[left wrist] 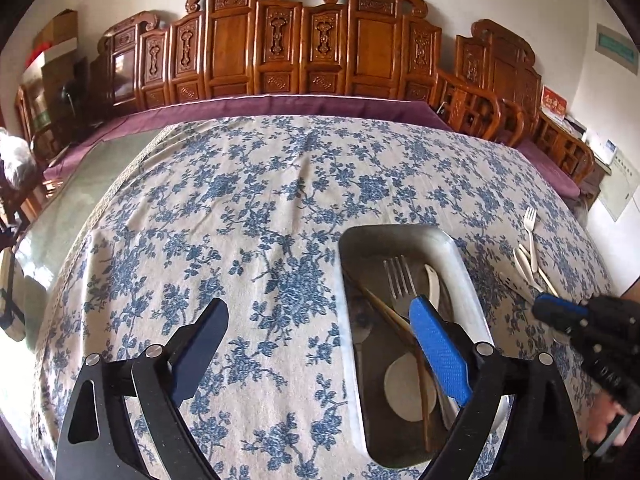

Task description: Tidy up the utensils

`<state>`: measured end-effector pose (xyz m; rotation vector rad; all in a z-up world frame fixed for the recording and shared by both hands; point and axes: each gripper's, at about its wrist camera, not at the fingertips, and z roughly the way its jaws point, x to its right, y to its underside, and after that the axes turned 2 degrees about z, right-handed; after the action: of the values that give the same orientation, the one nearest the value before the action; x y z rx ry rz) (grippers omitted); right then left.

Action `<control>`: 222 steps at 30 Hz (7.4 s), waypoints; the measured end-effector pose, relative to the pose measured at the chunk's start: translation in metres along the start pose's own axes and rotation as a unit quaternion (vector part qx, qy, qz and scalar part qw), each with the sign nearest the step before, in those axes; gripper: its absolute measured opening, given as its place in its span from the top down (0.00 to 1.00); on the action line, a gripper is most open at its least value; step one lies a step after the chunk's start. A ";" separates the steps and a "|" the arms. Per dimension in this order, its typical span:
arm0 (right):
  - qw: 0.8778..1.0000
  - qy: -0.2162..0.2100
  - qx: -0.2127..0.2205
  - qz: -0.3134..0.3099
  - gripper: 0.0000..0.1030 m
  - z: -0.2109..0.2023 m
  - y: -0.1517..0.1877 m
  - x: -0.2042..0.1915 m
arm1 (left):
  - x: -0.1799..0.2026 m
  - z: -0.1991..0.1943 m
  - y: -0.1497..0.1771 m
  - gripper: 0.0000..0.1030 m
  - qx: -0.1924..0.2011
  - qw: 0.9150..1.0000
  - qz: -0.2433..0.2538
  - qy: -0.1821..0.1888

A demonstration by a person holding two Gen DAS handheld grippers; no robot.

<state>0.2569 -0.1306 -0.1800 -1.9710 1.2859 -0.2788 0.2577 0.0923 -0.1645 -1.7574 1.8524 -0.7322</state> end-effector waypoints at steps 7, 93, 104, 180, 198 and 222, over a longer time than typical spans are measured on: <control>0.998 0.049 0.003 -0.024 0.77 -0.035 0.019 0.042 | 0.026 -0.004 0.004 0.14 0.002 1.000 0.024 0.012; 0.997 0.073 -0.005 -0.017 0.96 -0.071 0.055 0.144 | 0.178 -0.008 0.036 0.14 -0.017 0.992 0.108 0.067; 0.995 0.084 -0.036 0.034 0.96 -0.054 0.068 0.187 | 0.233 0.052 -0.007 0.14 -0.037 0.990 0.088 0.100; 0.999 0.023 -0.013 -0.043 0.96 -0.050 0.051 0.059 | 0.075 0.043 -0.025 0.96 -0.056 0.992 0.100 -0.052; 0.997 -0.005 0.011 -0.072 0.96 -0.056 0.029 0.003 | 0.047 0.021 -0.003 0.62 -0.039 0.998 0.056 -0.019; 0.996 -0.075 -0.020 -0.041 0.96 0.027 -0.008 -0.060 | -0.035 0.010 0.016 0.23 -0.012 0.998 -0.047 -0.030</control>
<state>0.2487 -0.0648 -0.1802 -2.0409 1.1251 -0.1411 0.2549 0.1271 -0.1834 -1.8710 1.7565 -0.6875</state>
